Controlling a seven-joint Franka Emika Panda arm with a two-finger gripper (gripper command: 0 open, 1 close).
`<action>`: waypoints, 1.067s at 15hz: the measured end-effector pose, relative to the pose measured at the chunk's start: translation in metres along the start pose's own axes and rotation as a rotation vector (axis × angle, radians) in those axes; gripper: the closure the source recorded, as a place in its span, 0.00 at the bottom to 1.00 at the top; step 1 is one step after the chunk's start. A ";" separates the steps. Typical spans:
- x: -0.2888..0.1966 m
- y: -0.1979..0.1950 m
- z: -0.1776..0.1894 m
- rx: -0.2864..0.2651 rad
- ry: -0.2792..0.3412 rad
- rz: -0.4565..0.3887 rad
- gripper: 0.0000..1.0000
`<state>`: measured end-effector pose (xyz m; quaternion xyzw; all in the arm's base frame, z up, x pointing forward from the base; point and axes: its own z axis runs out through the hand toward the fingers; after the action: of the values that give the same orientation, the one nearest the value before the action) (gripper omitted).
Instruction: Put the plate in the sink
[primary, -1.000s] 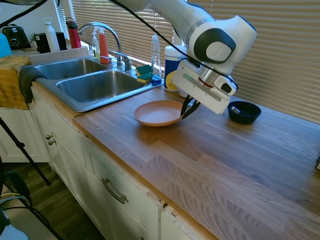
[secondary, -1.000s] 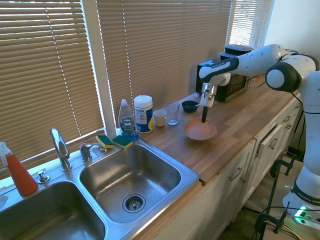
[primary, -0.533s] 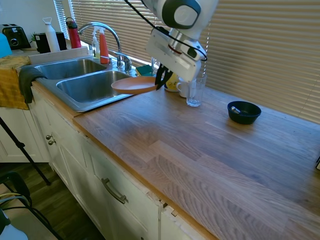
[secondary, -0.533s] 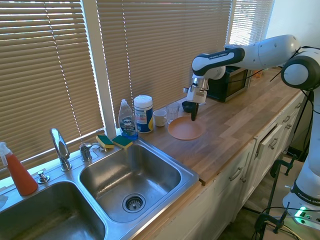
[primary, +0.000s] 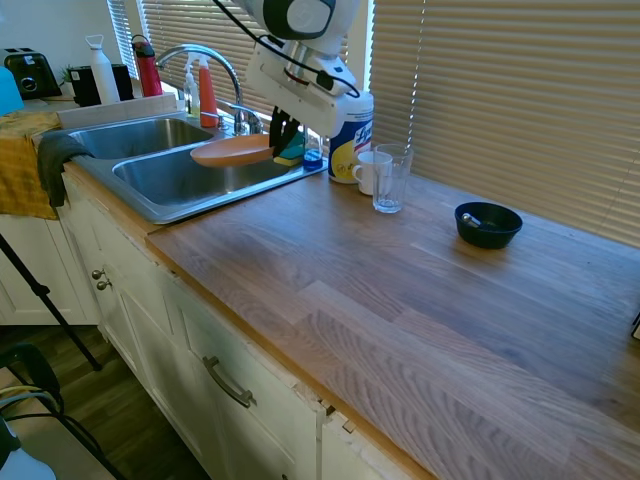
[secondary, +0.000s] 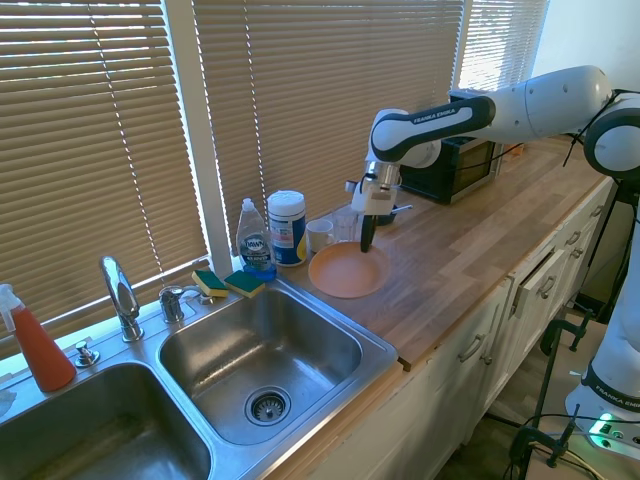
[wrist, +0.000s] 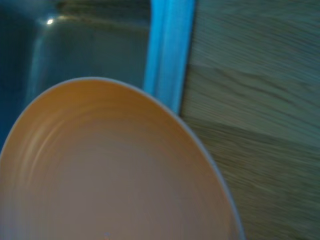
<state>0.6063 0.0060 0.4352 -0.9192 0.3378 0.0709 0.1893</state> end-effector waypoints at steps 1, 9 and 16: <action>-0.010 -0.019 0.014 0.003 -0.003 -0.036 1.00; -0.052 -0.183 0.139 -0.090 0.020 -0.165 1.00; -0.045 -0.214 0.249 -0.312 0.031 -0.176 1.00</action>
<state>0.7101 0.2810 0.2820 -0.9645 0.2440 0.0911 0.0446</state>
